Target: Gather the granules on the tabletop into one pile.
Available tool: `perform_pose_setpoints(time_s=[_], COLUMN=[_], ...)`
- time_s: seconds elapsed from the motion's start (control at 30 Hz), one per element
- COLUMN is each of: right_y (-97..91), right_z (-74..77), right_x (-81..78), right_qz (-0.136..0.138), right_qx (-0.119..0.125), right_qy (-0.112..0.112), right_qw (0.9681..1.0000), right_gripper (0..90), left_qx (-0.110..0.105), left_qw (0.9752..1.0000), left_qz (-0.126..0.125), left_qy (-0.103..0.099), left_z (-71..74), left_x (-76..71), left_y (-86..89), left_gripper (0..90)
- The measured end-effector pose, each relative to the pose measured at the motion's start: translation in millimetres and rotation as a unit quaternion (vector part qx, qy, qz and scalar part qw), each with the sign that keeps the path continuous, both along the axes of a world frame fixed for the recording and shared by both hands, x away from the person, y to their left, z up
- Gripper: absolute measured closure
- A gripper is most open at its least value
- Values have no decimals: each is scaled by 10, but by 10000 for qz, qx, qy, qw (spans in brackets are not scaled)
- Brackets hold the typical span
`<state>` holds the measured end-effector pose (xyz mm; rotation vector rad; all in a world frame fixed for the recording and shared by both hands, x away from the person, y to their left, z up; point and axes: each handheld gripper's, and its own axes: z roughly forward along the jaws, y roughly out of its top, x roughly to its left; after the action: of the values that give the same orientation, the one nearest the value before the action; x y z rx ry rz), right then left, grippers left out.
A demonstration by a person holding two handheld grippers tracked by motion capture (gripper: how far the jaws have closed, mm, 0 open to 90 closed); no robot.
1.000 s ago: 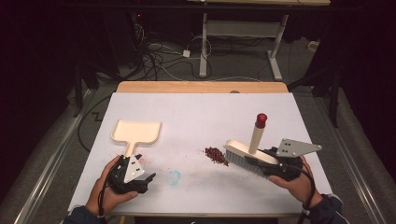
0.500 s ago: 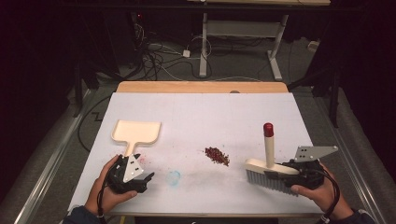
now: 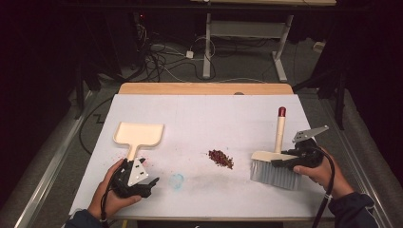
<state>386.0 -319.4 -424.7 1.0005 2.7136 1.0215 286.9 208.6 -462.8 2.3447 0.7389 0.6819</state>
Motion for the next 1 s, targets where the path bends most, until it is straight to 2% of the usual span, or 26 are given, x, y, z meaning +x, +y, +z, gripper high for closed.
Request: perform_pose_setpoints(time_s=[0.1, 0.13, 0.17, 0.2, 0.23, 0.3, 0.4, 0.43, 0.47, 0.57, 0.63, 0.7, 0.8, 0.9, 1.0], right_y=[-49, -61, -64, -61, -70, -87, -71, -64, -66, -25, -1, 31, 49, 71, 56], right_z=[-60, -70, -78, -93, -98, -96, -110, -118, -122, -147, -183, -216, -241, -270, -278], right_x=[126, 159, 185, 209, 229, 274, 322, 336, 350, 388, 432, 471, 516, 537, 545], right_qz=[-35, -133, -239, -326, -383, -549, -957, -1079, -1158, -1447, -1541, -1660, -1718, -1753, -1814], right_qx=[134, 90, -79, -248, -243, -166, -455, -499, -466, -785, -816, -1031, -982, -1079, -1032], right_qy=[129, 79, 50, -11, -76, -145, -340, -398, -484, -710, -658, -763, -706, -765, -758], right_qw=[9998, 9998, 9997, 9992, 9989, 9982, 9938, 9921, 9910, 9838, 9825, 9777, 9777, 9756, 9750], right_gripper=[445, 399, 391, 437, 460, 446, 503, 526, 593, 603, 625, 623, 608, 601, 567], left_qx=[10, 15, 16, 17, 16, 14, 15, 15, 20, 28, 59, 64, 55, 39, 41], left_qw=[10000, 10000, 10000, 10000, 10000, 10000, 10000, 10000, 10000, 10000, 9999, 9999, 9999, 10000, 10000], left_qz=[-20, -24, -30, -35, -37, -36, -33, -36, -36, -48, -65, -70, -69, -59, -68], left_qy=[35, 40, 43, 46, 39, 38, 45, 50, 51, 61, 73, 75, 68, 66, 51], left_z=[-10, -12, -14, -15, -16, -16, -18, -20, -22, -25, -26, -27, -26, -27, -22], left_x=[3, 4, 4, 5, 6, 6, 9, 10, 12, 14, 15, 15, 16, 19, 14], left_y=[-9, -12, -14, -16, -18, -20, -20, -20, -21, -25, -27, -30, -28, -23, -25], left_gripper=[213, 213, 213, 213, 213, 213, 213, 213, 213, 213, 213, 213, 213, 213, 213])
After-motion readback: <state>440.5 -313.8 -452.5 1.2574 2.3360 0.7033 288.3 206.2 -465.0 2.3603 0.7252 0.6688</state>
